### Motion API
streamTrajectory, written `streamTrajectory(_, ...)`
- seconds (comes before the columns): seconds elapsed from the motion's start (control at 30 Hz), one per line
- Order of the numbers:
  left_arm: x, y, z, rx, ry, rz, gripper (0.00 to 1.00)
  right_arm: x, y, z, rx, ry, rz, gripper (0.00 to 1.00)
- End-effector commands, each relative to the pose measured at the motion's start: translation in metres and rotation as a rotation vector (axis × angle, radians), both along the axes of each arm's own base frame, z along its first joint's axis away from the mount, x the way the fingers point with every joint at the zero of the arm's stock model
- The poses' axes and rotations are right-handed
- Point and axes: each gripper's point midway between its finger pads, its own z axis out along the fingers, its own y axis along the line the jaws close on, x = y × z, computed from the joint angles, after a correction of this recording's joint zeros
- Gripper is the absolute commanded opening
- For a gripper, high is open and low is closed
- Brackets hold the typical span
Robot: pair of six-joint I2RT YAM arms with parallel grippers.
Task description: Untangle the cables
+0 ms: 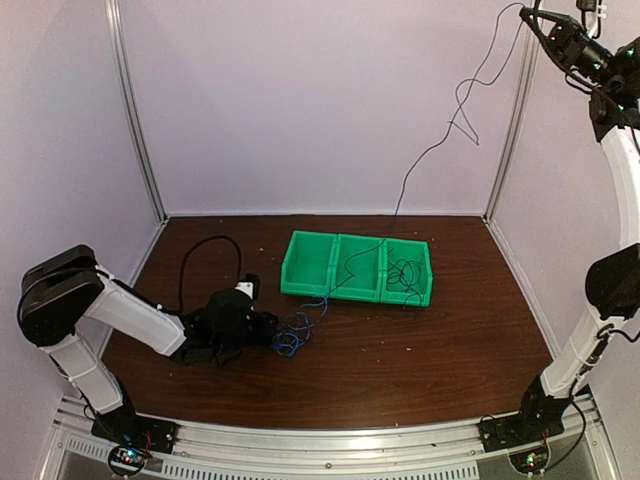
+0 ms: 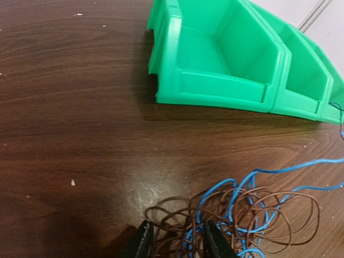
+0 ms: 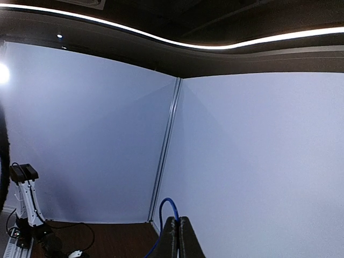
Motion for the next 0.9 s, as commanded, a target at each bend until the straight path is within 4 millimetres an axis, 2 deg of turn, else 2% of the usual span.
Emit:
streamTrajectory(0.0,0.003,0.026,-0.003,0.038,0.026,0.069,0.31,-0.027,-0.019,0.027,0.025,-0.103,-0.052,0.00)
streamTrajectory(0.1,0.003,0.034,-0.003,0.044,0.027,0.083,0.29,-0.024,-0.025,0.026,0.030,-0.093,-0.071,0.00)
streamTrajectory(0.17,0.004,0.028,0.009,0.033,-0.004,0.049,0.29,-0.022,-0.026,0.024,0.037,-0.077,-0.070,0.00)
streamTrajectory(0.23,0.003,0.012,0.032,-0.005,-0.074,-0.029,0.34,-0.016,-0.027,0.014,0.047,-0.036,-0.049,0.00)
streamTrajectory(0.37,-0.009,-0.035,0.088,-0.083,-0.279,-0.257,0.50,-0.007,-0.027,-0.014,0.077,0.046,-0.003,0.00)
streamTrajectory(0.47,-0.011,-0.067,0.104,-0.097,-0.331,-0.366,0.57,-0.004,-0.023,-0.044,0.087,0.110,0.027,0.00)
streamTrajectory(0.57,-0.007,-0.095,0.099,-0.082,-0.303,-0.443,0.59,0.001,-0.021,-0.071,0.084,0.171,0.021,0.00)
streamTrajectory(0.67,-0.005,-0.117,0.080,-0.041,-0.251,-0.498,0.62,0.012,-0.021,-0.100,0.077,0.251,-0.012,0.00)
streamTrajectory(0.8,-0.004,-0.130,0.053,0.022,-0.182,-0.547,0.62,0.038,-0.027,-0.151,-0.004,0.338,-0.155,0.00)
streamTrajectory(0.87,-0.006,-0.132,0.045,0.037,-0.168,-0.569,0.62,0.043,-0.030,-0.174,-0.071,0.338,-0.229,0.00)
